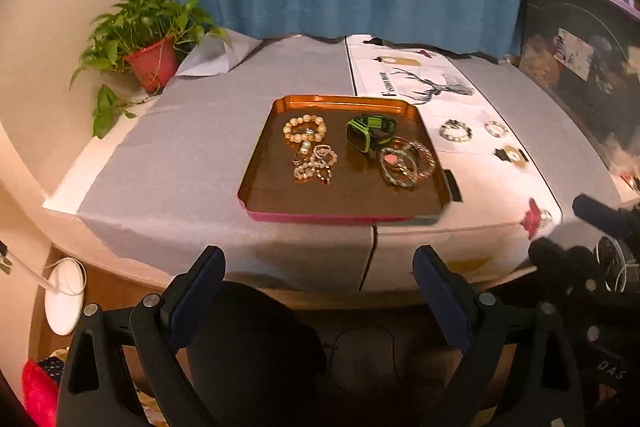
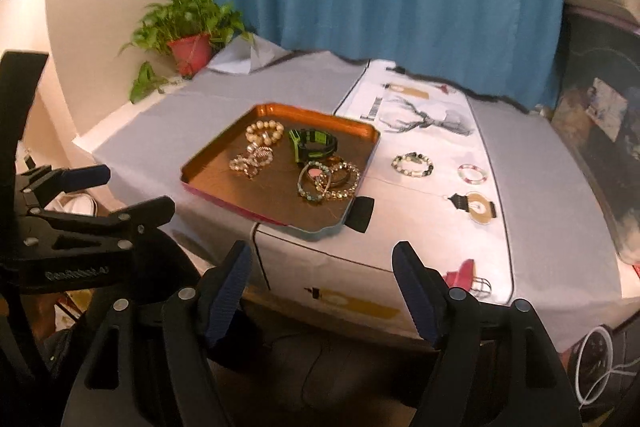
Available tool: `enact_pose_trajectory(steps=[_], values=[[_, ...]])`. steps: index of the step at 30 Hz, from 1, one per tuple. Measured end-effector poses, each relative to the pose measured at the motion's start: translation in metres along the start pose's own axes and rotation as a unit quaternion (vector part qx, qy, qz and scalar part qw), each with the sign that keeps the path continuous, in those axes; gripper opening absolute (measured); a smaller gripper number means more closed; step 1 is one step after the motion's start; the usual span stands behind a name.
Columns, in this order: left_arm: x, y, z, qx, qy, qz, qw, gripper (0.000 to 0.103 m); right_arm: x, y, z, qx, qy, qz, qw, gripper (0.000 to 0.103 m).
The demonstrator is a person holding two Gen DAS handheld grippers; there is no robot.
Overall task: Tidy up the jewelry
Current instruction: 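Withdraw both tools from the tray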
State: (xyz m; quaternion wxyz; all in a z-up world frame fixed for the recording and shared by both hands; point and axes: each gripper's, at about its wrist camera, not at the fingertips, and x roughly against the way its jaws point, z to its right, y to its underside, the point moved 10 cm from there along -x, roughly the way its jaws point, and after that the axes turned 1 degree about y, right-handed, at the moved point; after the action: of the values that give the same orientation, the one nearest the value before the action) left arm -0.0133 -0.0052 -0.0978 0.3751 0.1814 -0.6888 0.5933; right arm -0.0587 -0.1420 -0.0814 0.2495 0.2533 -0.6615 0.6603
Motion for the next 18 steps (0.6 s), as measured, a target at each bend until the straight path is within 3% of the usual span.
enact_pose_trajectory(steps=[9, 18], values=[[0.057, -0.001, -0.005, 0.008, -0.019, 0.055, 0.9983, 0.094, 0.050, -0.003, -0.019, 0.010, -0.012, 0.048, 0.999, 0.076], [0.073, 0.008, 0.005, -0.002, -0.015, 0.061, 0.9981, 0.094, 0.063, 0.010, -0.029, 0.017, -0.026, 0.049, 0.998, 0.076]])
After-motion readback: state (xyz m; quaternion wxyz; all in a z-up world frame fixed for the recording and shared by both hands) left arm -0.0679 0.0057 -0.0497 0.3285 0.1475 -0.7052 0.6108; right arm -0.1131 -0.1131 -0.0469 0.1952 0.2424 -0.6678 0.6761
